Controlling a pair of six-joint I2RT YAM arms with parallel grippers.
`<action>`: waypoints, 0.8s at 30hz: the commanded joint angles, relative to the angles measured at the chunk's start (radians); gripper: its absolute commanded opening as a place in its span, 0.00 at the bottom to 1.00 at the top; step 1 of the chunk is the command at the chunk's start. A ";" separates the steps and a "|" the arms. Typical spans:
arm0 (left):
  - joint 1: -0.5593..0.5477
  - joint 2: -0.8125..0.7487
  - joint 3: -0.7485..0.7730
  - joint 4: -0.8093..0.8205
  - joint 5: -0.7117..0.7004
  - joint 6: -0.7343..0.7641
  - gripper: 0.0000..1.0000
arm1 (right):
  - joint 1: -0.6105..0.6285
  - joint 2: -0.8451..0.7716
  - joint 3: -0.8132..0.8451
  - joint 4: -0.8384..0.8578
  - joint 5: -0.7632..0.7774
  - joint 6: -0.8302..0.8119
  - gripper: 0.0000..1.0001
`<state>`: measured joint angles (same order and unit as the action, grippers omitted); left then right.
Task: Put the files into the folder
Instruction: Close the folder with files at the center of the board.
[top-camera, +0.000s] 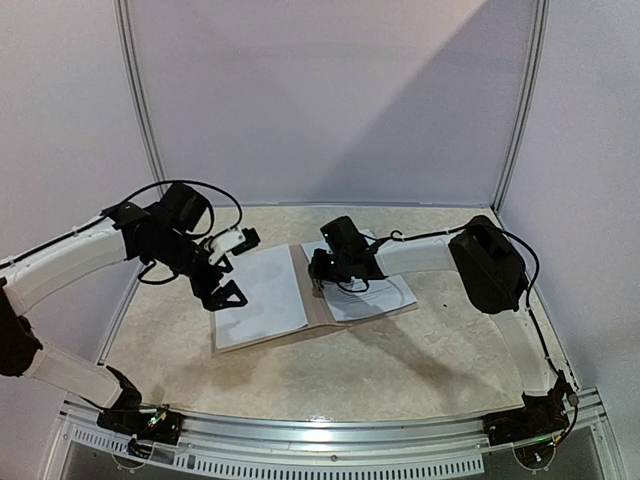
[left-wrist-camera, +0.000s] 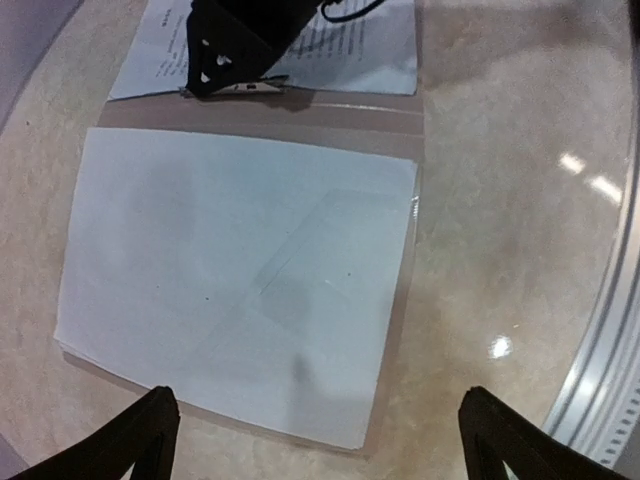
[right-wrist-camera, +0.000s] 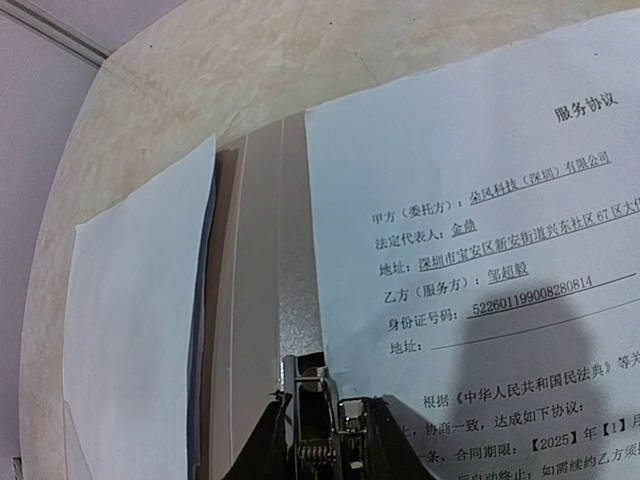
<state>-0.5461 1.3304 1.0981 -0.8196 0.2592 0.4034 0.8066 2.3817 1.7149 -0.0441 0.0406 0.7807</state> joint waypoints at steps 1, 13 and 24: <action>-0.228 0.065 -0.111 0.144 -0.410 0.165 0.99 | -0.016 0.050 -0.020 -0.102 -0.029 0.041 0.13; -0.603 0.326 -0.258 0.474 -0.921 0.234 1.00 | -0.015 0.047 -0.029 -0.115 -0.029 0.045 0.13; -0.663 0.412 -0.417 0.892 -1.152 0.402 0.75 | -0.015 0.040 -0.029 -0.121 -0.030 0.035 0.12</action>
<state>-1.1702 1.7103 0.7517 -0.1257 -0.8112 0.6979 0.8059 2.3817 1.7153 -0.0452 0.0376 0.7830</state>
